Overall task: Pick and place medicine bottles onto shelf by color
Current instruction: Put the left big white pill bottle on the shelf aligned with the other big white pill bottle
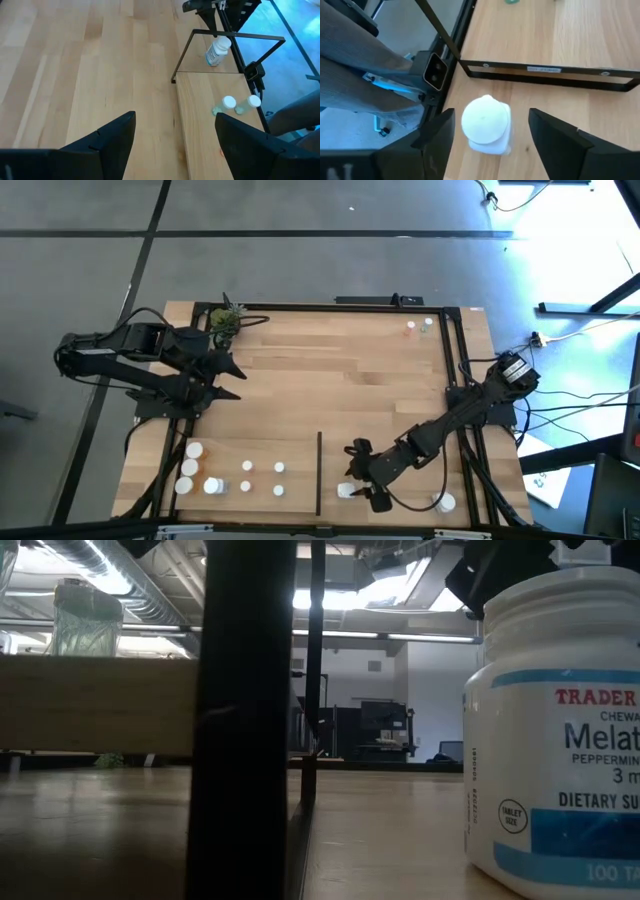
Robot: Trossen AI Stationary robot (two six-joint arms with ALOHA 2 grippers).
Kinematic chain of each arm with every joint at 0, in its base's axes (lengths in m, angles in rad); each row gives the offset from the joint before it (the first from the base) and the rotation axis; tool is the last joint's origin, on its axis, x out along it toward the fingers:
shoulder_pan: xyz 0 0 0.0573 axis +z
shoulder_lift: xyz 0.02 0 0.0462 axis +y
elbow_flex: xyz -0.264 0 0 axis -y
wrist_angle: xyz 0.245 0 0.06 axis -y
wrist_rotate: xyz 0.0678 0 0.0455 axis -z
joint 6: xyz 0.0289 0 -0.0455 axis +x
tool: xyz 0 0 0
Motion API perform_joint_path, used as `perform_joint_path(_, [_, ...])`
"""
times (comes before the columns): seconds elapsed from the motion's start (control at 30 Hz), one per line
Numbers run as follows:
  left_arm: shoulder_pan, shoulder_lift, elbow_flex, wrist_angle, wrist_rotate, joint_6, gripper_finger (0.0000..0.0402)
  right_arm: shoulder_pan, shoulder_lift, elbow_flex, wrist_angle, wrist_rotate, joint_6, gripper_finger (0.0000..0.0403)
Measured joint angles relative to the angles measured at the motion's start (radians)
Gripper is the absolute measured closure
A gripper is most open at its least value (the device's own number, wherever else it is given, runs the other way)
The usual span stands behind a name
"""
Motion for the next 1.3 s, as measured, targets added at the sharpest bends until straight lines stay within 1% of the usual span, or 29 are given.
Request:
perform_joint_path(0.23, [0.000, 0.000, 0.000, 0.000, 0.000, 0.000, 0.0134, 0.000, 0.000, 0.000, -0.002, -0.001, 0.018, 0.0119])
perform_joint_path(0.33, [0.000, 0.000, 0.000, 0.000, 0.000, 0.000, 0.0134, 0.000, 0.000, 0.000, 0.006, -0.001, 0.030, 0.0119])
perform_joint_path(0.4, [0.000, 0.000, 0.000, 0.000, 0.000, 0.000, 0.0134, 0.002, 0.000, 0.000, 0.013, -0.001, 0.083, 0.0121])
perform_joint_path(0.5, [0.000, 0.000, 0.000, 0.000, 0.000, 0.000, 0.0134, 0.002, 0.000, 0.000, 0.009, -0.001, 0.116, 0.0122])
perform_joint_path(0.67, [0.000, 0.000, 0.000, 0.000, 0.000, 0.000, 0.0134, 0.002, 0.011, 0.000, -0.021, -0.001, 0.116, 0.0122])
perform_joint_path(0.9, [0.000, 0.000, 0.000, 0.000, 0.000, 0.000, 0.0134, 0.003, 0.065, 0.000, 0.005, -0.001, 0.120, 0.0123])
perform_joint_path(1.1, [0.000, 0.000, 0.000, 0.000, 0.000, 0.000, 0.0134, 0.003, 0.082, 0.002, 0.031, -0.009, 0.120, 0.0123])
perform_joint_path(1.2, [0.000, 0.000, 0.000, 0.000, 0.000, 0.000, 0.0134, 0.003, 0.079, 0.001, 0.031, -0.010, 0.089, 0.0123])
perform_joint_path(1.3, [0.000, 0.000, 0.000, 0.000, 0.000, 0.000, 0.0134, 0.002, 0.078, 0.001, 0.039, -0.039, 0.067, 0.0123])
